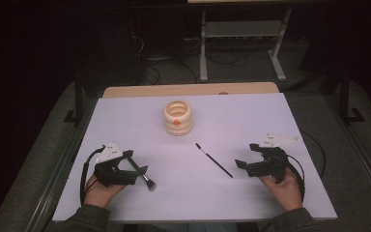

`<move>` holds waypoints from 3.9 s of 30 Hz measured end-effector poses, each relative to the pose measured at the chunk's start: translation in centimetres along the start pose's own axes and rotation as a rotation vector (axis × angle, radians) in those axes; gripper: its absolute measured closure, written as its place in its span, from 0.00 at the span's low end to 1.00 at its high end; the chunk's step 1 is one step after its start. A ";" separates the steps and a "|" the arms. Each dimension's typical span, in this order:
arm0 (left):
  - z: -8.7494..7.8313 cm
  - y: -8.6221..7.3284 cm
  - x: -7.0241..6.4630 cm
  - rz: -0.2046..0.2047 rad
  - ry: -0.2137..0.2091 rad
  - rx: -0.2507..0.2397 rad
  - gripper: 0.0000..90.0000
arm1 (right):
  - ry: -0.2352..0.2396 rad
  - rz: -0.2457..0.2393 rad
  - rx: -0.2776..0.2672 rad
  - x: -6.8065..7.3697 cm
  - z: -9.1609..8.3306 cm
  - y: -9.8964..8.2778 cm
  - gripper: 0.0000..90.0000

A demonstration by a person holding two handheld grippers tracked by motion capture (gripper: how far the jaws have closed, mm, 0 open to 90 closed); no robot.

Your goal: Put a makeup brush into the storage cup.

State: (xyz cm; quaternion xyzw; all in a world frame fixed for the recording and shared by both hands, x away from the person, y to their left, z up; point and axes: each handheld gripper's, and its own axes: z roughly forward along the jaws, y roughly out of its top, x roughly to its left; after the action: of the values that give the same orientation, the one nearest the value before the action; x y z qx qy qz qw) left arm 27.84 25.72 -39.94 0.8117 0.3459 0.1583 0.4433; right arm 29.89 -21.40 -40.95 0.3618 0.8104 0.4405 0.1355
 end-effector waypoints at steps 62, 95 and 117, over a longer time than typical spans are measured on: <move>-1.5 0.4 0.7 -0.006 -0.008 -0.026 0.23 | 0.168 -0.092 0.180 6.7 6.3 9.3 0.17; -4.0 -0.1 3.4 -0.045 0.019 -0.046 0.24 | 0.271 -0.195 0.288 15.2 16.1 13.6 0.30; -4.4 -0.4 4.1 -0.062 0.051 -0.056 0.25 | 0.280 -0.212 0.324 20.2 22.3 12.0 0.47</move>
State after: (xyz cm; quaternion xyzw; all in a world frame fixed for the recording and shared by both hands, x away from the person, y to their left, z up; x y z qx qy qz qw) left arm 28.10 31.49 -38.06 0.7835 0.3777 0.1746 0.4615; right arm 33.32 10.83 -42.09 0.2273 0.9147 0.3341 0.0074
